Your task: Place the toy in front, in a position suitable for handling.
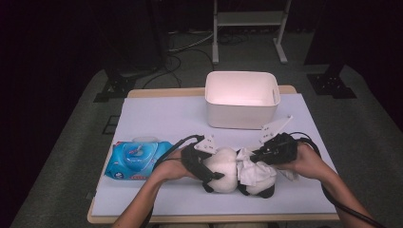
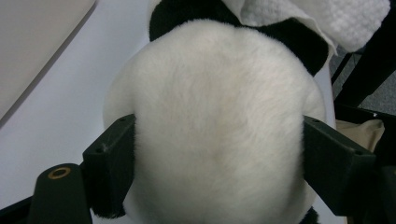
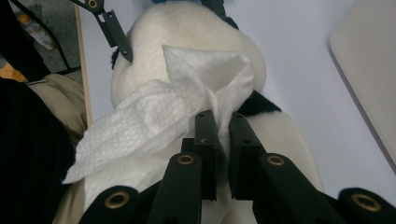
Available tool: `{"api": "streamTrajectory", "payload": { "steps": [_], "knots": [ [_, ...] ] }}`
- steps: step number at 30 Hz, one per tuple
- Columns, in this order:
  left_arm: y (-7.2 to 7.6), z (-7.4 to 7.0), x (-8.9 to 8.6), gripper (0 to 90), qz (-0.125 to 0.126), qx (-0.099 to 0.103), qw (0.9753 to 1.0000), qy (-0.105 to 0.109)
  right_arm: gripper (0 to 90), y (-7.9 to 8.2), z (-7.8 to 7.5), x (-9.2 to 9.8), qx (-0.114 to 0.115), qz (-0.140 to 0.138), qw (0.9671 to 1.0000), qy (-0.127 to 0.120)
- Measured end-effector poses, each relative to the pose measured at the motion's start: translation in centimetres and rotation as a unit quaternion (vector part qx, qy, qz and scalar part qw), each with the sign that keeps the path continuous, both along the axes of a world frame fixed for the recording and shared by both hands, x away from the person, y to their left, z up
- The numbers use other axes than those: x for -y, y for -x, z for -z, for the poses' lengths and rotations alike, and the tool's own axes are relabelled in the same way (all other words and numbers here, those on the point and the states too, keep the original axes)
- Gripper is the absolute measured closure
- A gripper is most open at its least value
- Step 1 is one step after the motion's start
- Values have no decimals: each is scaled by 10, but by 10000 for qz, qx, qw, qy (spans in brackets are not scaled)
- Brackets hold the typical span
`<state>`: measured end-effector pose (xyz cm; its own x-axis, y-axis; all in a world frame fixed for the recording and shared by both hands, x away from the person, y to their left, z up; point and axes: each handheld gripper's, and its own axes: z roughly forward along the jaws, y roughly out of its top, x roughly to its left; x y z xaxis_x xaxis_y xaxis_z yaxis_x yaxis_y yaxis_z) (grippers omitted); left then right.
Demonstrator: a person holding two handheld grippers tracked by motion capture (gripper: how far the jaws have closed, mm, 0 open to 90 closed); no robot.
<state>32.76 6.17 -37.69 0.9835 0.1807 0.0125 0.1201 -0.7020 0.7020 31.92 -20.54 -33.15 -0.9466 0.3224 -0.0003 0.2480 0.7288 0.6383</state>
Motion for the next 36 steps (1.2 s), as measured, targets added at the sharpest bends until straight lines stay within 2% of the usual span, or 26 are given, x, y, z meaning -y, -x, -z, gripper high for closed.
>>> {"api": "streamTrajectory", "payload": {
  "steps": [13, 24, 36],
  "knots": [
    [0, 1, -2, 180, -8, -83, 10000, 4, 829, 16, -2, 31, 94, 247, 9995, -155],
    [0, 1, -3, 173, -20, -127, 9999, 24, 828, 27, 6, 52, 8, 469, 9982, -360],
    [-1, 1, -3, 162, -17, -144, 9999, 35, 825, 35, 16, 66, -100, 591, 9972, -446]
  ]
}}
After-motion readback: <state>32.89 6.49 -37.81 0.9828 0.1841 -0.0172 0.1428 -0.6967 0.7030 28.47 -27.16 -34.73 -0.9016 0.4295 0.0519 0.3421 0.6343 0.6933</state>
